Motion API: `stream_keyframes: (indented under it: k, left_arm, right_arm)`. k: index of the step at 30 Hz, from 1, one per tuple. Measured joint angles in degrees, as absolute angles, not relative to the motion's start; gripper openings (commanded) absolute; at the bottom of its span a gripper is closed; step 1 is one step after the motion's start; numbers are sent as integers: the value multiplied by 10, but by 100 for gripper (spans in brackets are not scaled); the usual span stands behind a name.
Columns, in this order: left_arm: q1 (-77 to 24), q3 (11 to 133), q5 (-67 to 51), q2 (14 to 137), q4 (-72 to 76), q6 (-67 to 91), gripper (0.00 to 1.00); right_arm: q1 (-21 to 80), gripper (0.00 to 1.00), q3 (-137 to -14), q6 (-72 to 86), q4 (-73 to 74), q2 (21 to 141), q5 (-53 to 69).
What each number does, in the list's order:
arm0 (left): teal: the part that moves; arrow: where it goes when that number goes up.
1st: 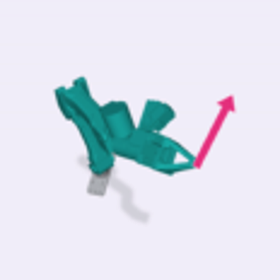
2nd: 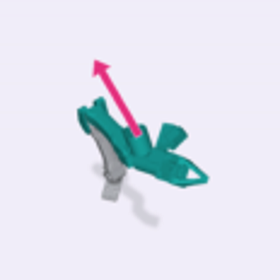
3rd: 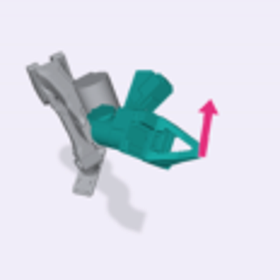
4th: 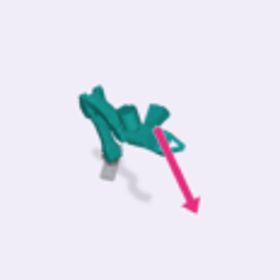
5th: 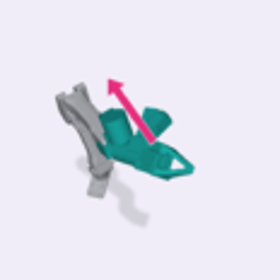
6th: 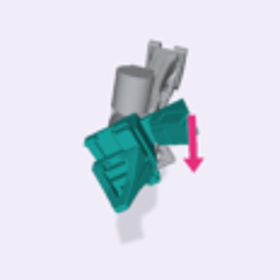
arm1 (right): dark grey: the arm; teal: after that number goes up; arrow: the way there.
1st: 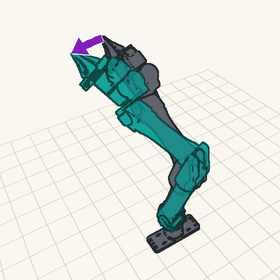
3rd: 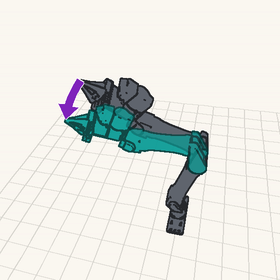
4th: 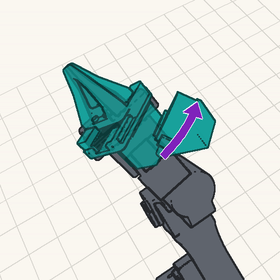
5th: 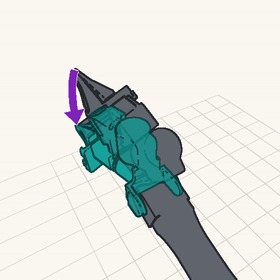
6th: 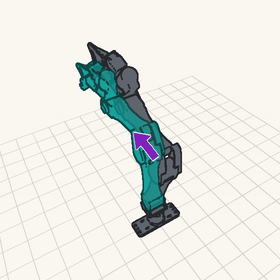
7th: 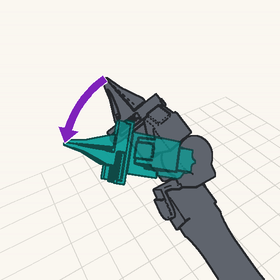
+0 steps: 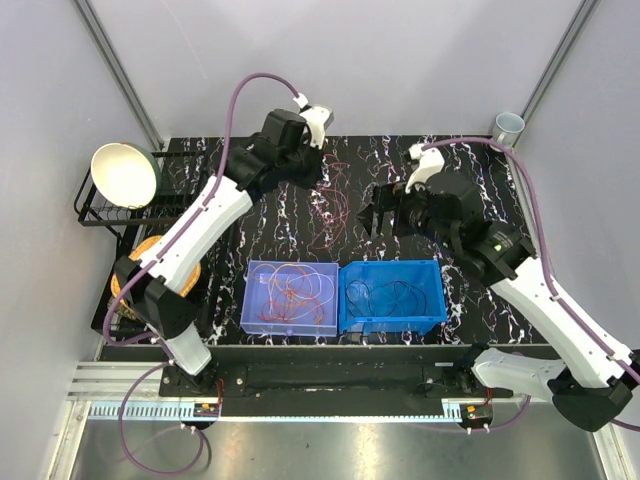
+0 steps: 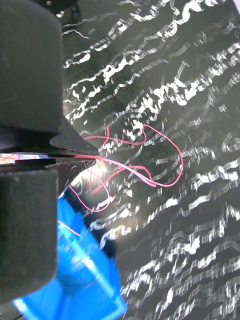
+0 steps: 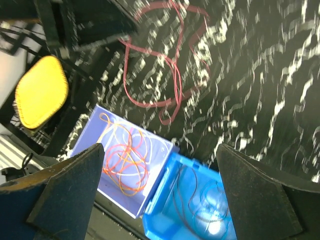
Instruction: Untangle the cables
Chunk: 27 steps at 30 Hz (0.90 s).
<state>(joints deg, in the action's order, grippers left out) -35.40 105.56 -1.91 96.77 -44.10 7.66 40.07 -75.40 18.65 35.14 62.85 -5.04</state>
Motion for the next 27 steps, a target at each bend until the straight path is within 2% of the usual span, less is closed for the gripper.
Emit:
stream_keyframes:
  k: [20,27]
  left_arm:
    - [-372,1080,-241,877,-508,18,0]
    - [-375,1080,-273,847,-511,18,0]
  right_arm:
    - [401,99,-905,39,338,656,75]
    - [401,92,-918,2,337,687,96]
